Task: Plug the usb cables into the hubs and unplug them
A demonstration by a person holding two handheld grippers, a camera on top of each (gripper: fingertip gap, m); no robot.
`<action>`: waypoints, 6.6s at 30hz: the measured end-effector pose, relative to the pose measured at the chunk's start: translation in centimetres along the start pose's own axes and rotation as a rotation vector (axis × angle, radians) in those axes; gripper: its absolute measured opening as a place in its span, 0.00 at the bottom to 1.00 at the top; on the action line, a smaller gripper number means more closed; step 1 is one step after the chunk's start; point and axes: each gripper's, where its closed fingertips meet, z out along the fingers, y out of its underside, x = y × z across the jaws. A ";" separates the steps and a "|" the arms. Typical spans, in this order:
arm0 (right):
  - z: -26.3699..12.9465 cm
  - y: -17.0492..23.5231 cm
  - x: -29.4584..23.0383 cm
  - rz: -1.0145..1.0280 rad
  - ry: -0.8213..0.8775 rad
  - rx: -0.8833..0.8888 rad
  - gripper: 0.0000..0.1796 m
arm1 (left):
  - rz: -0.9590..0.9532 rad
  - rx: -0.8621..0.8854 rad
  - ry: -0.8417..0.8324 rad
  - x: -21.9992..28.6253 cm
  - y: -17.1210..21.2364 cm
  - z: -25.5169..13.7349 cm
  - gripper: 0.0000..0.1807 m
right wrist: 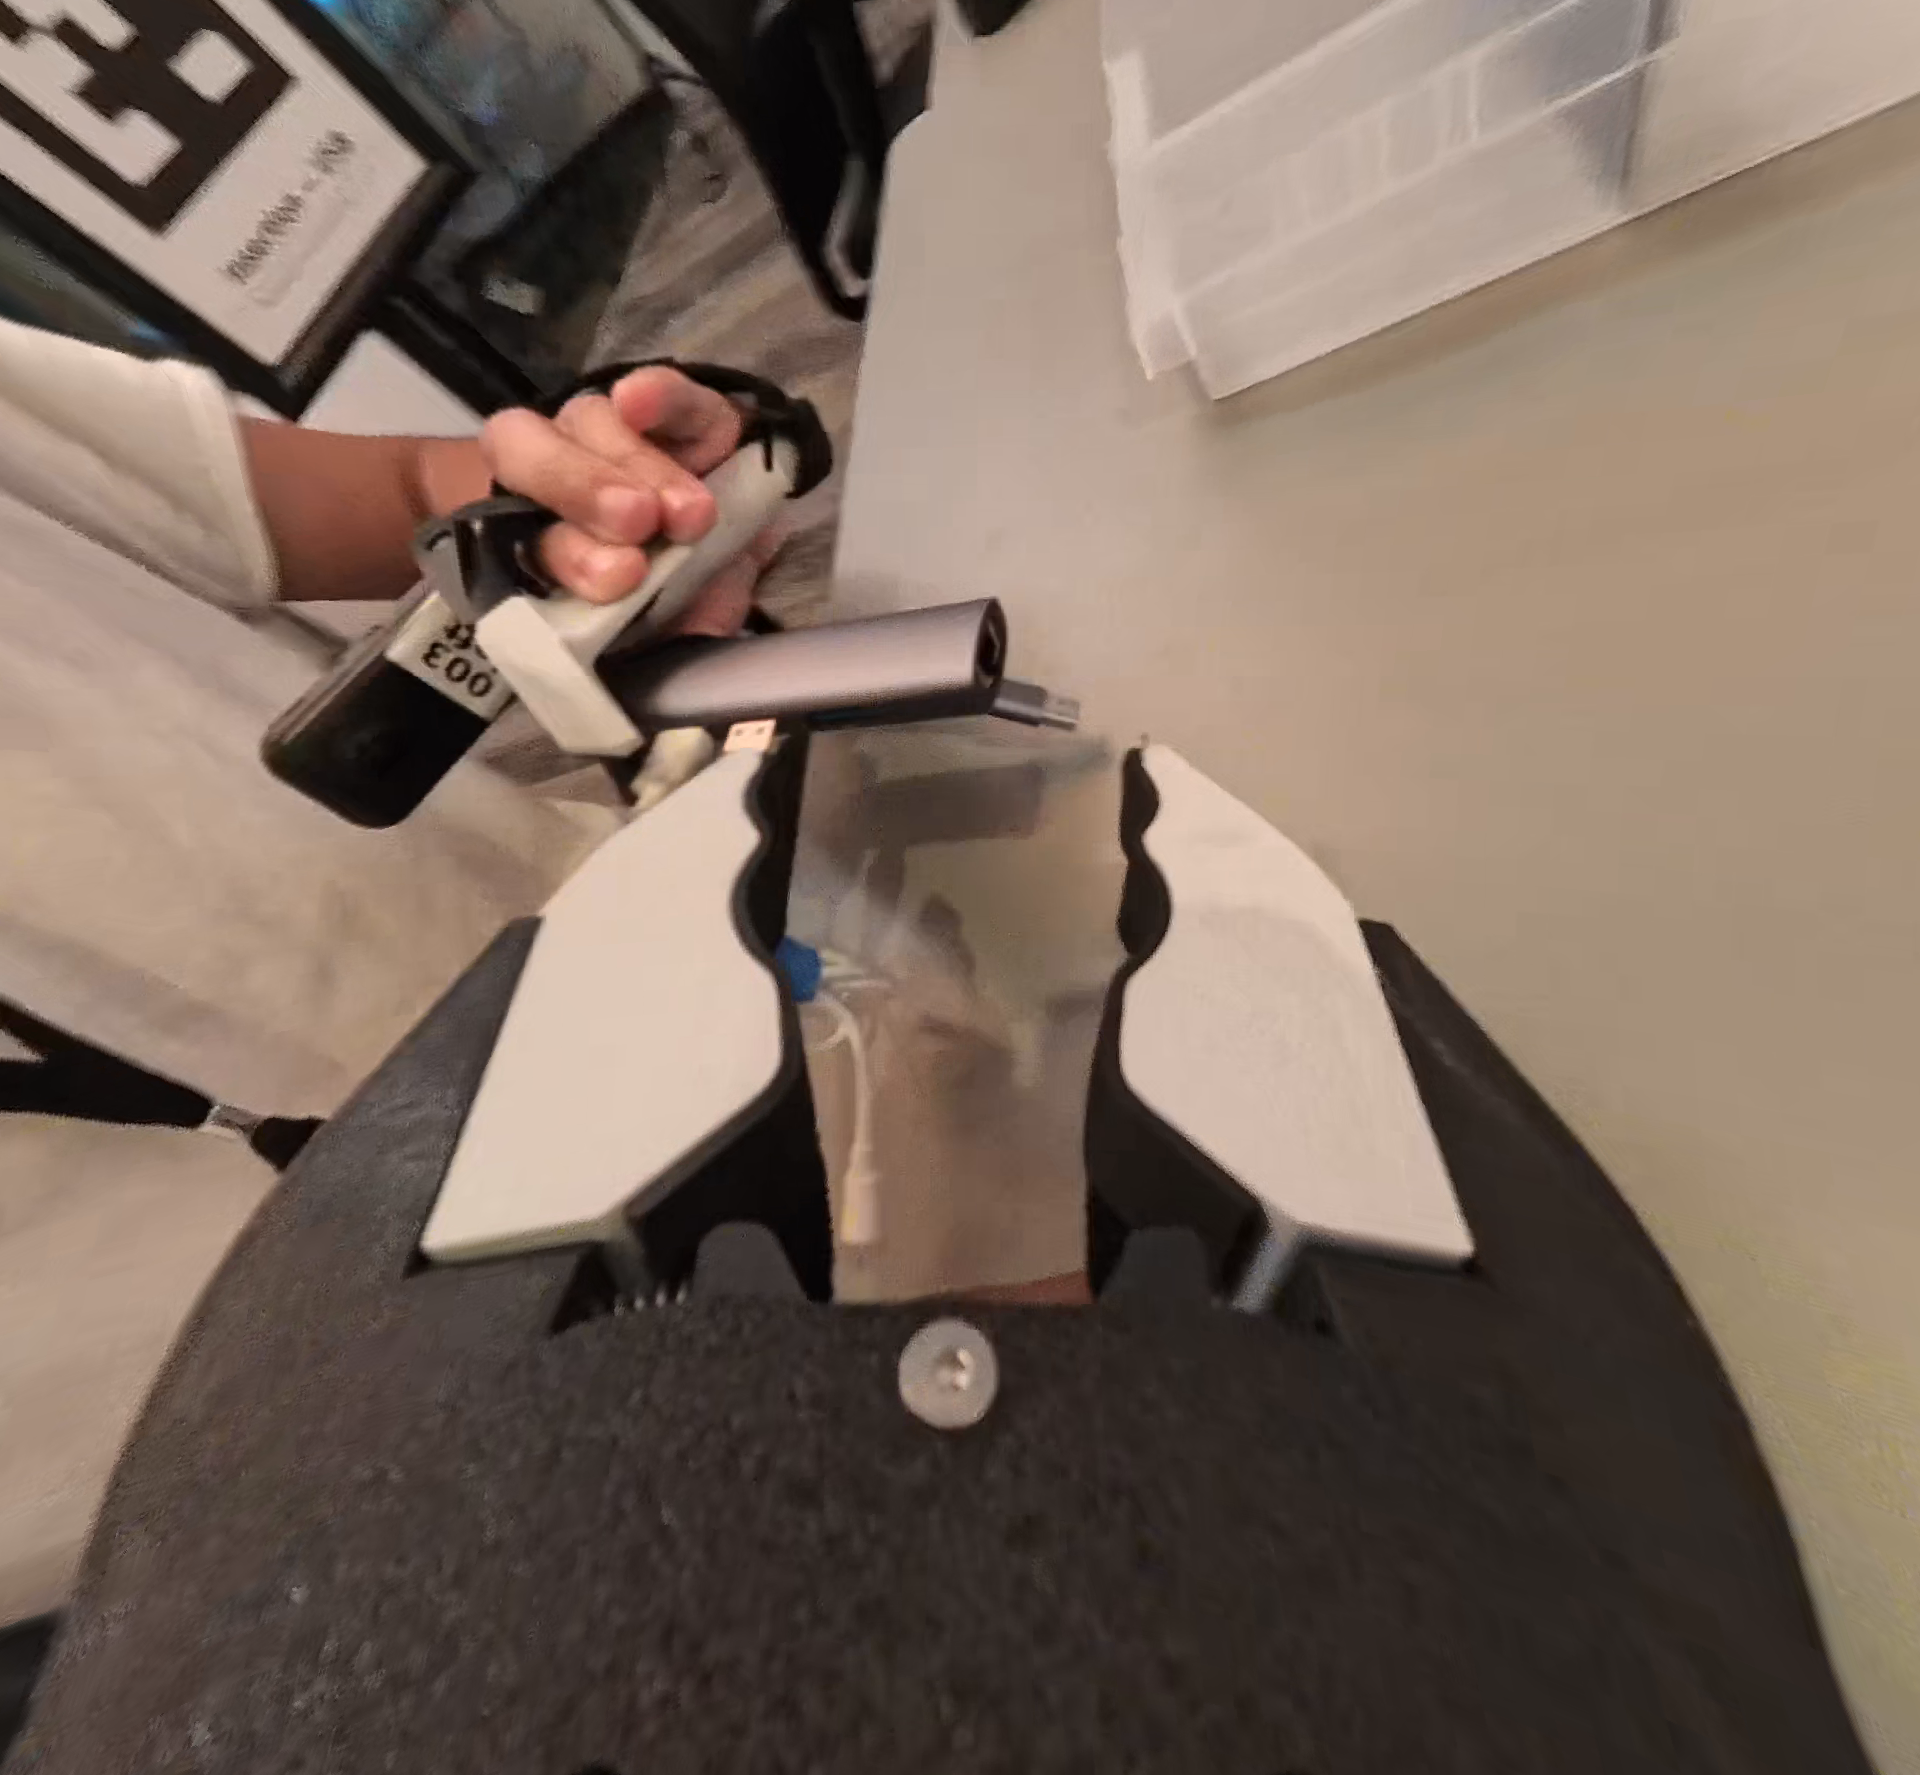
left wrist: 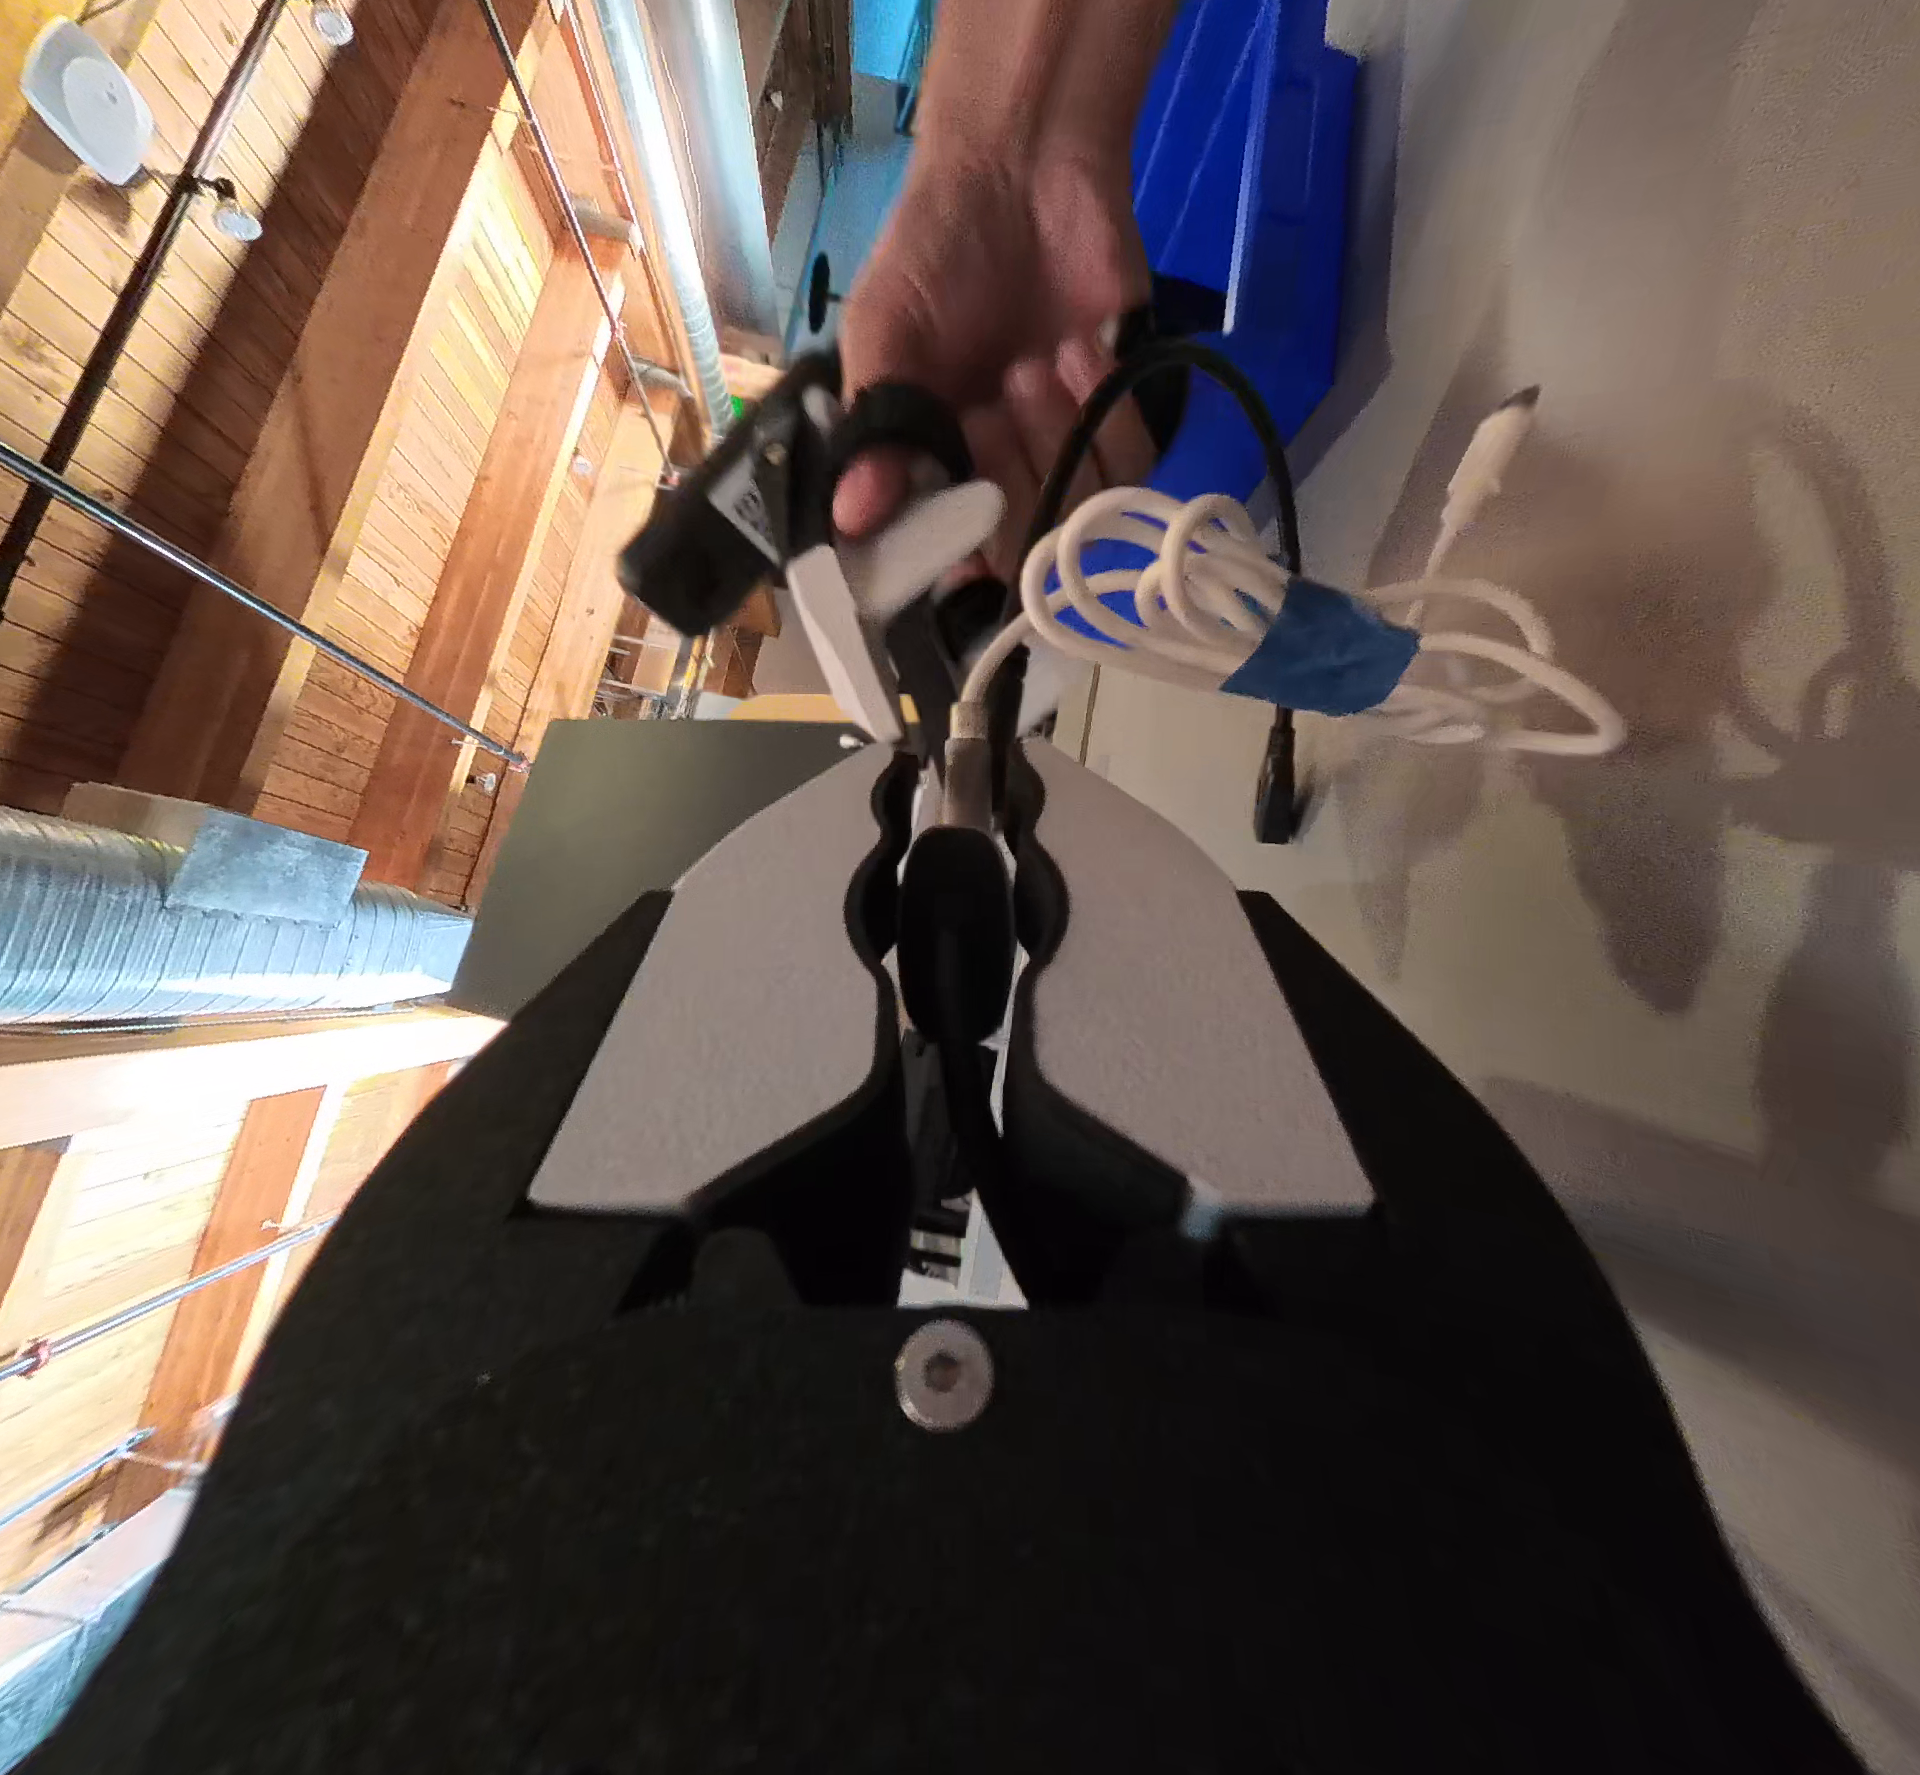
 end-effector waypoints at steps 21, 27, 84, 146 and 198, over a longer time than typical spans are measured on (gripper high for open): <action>6.1 -1.2 -0.6 -1.080 0.037 0.140 0.11 | -0.646 0.160 0.059 -4.2 2.4 0.2 0.09; 5.0 -1.5 2.7 -1.021 0.264 0.006 0.10 | -0.727 0.068 -0.054 -4.2 7.3 -0.4 0.10; 2.3 0.5 6.4 -1.206 1.280 -0.298 0.09 | -1.497 -0.549 0.348 3.0 10.6 0.1 0.02; 6.0 6.5 5.3 -0.981 0.762 -0.175 0.17 | -1.403 -0.607 0.507 6.1 9.8 -0.4 0.03; 6.0 8.8 6.6 -0.108 0.680 -0.208 0.33 | -1.262 -0.523 0.478 7.5 7.8 -1.6 0.03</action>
